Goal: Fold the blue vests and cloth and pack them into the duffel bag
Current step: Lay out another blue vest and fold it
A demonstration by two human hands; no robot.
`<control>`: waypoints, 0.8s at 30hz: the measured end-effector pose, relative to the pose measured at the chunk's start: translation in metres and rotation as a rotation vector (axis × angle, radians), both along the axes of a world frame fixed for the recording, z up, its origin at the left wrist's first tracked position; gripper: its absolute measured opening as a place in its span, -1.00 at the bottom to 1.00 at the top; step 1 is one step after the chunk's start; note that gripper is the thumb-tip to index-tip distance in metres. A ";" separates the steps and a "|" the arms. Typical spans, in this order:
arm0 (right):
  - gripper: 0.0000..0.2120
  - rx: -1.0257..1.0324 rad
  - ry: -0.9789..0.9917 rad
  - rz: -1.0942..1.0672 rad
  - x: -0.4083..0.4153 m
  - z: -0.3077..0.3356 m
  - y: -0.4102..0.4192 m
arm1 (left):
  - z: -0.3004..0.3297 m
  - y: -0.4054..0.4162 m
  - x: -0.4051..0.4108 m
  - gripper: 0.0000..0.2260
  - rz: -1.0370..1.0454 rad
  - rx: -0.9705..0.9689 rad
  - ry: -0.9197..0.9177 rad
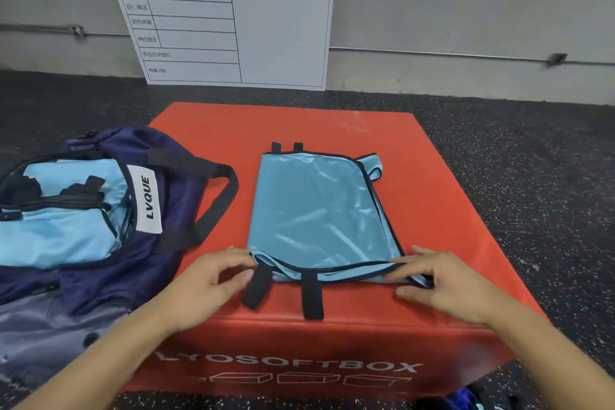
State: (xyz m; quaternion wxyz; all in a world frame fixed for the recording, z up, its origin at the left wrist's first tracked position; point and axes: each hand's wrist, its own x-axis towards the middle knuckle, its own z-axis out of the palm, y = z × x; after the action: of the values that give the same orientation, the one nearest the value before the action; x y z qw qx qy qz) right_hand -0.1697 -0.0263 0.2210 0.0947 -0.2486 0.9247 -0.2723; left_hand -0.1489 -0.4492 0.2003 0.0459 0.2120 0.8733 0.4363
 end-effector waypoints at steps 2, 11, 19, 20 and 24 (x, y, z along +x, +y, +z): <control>-0.79 -0.101 -0.117 -0.012 0.003 0.017 -0.003 | 0.013 0.001 0.005 -0.85 0.024 0.143 -0.103; -0.54 -0.615 -0.350 -0.344 -0.008 0.043 -0.017 | 0.020 0.006 -0.003 -0.73 0.331 0.542 -0.391; -0.46 -0.747 -0.638 -0.606 -0.028 0.003 -0.021 | 0.003 0.006 -0.012 -0.76 0.365 0.454 -0.525; -0.49 -0.771 -0.678 -0.553 -0.026 0.009 -0.019 | 0.005 0.006 -0.012 -0.77 0.348 0.435 -0.534; -0.64 -0.559 -0.734 -0.319 -0.013 0.027 -0.019 | 0.009 0.005 -0.010 -0.81 0.233 0.304 -0.576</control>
State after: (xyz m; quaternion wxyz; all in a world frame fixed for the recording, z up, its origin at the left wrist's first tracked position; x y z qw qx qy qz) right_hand -0.1827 -0.0450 0.2480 0.3014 -0.0074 0.7482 -0.5910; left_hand -0.1594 -0.4444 0.2096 0.2081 -0.0165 0.7679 0.6056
